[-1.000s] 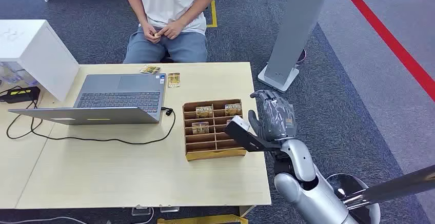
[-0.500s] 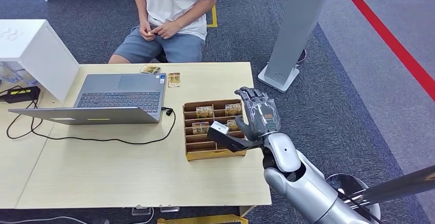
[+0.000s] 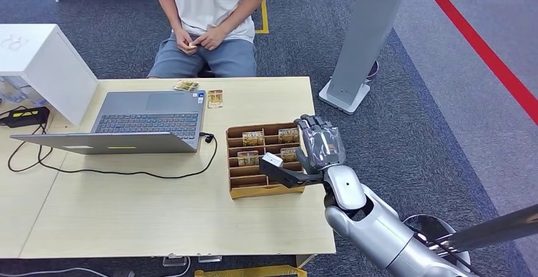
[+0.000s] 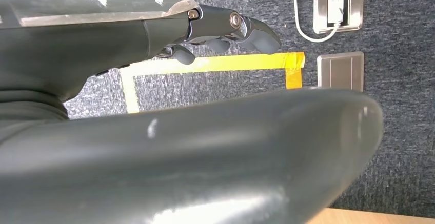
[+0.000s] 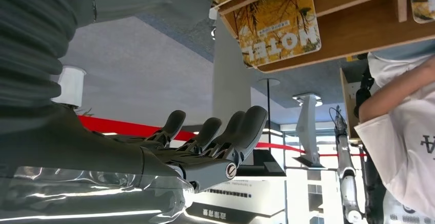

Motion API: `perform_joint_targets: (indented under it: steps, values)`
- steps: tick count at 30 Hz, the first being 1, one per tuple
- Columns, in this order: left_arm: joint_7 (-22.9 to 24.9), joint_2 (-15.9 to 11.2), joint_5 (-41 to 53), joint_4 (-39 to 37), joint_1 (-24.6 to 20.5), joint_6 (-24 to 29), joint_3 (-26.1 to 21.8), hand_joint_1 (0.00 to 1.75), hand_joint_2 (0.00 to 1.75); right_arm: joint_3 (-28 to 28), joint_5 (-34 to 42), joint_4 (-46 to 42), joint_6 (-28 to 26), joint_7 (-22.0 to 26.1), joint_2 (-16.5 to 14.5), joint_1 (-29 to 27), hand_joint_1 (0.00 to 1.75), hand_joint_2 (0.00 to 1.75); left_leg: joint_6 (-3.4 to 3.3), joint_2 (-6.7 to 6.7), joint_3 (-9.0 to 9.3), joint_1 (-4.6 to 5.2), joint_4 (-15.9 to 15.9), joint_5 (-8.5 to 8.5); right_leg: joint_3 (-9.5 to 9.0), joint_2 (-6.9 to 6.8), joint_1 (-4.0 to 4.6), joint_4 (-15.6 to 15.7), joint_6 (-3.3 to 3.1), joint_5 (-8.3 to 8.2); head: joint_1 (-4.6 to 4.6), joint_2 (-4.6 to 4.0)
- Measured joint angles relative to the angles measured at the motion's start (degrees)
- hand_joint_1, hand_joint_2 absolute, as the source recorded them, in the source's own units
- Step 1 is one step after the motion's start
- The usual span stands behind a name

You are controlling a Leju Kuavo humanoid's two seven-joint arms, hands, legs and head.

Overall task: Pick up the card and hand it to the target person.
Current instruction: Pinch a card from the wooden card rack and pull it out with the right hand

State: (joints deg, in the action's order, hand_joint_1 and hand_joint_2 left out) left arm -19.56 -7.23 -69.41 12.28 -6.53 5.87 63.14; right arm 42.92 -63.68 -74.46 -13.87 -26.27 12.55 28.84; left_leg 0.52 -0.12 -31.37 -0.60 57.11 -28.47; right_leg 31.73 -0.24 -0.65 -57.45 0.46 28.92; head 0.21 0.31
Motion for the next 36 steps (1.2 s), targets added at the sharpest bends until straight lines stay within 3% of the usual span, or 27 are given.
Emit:
perform_joint_targets:
  steps: [16, 23, 33, 36]
  values:
    - [0.00, 0.00, -0.16, 0.00, 0.15, 0.12, -0.01, 0.00, 0.00, 2.43, 0.74, 2.05, 0.00, -0.07, 0.11, -0.11, 0.67, 1.75, 0.00, 0.00, 0.00, 0.00, 0.00, 0.00, 0.00, 0.00, 0.00, 0.00, 0.00, 0.00, 0.01, 0.00]
    - [0.00, -0.03, -0.37, 0.00, 0.27, 0.14, -0.02, 0.00, 0.00, 3.41, 1.77, 3.21, -0.35, 0.05, 0.11, -0.34, 0.72, 1.75, 0.00, 0.00, 0.00, 0.00, 0.00, 0.00, 0.00, 0.00, 0.00, 0.00, 0.00, 0.00, 0.01, 0.00]
    - [-0.04, -0.14, -0.43, 0.00, 0.30, 0.14, -0.04, 0.00, 0.00, 4.55, 2.44, 4.47, -1.16, 0.24, 0.11, -0.37, 0.95, 1.75, 0.00, 0.00, 0.01, 0.00, 0.00, 0.00, 0.00, 0.00, 0.00, 0.00, 0.00, 0.00, 0.01, 0.00]
    - [-0.07, -0.24, -0.46, 0.00, 0.31, 0.14, -0.04, 0.00, 0.00, 4.72, 2.44, 4.66, -1.36, 0.22, 0.11, -0.29, 1.23, 1.75, 0.00, 0.01, 0.02, 0.00, 0.00, 0.00, -0.01, 0.00, 0.00, 0.00, 0.00, 0.00, 0.03, 0.00]
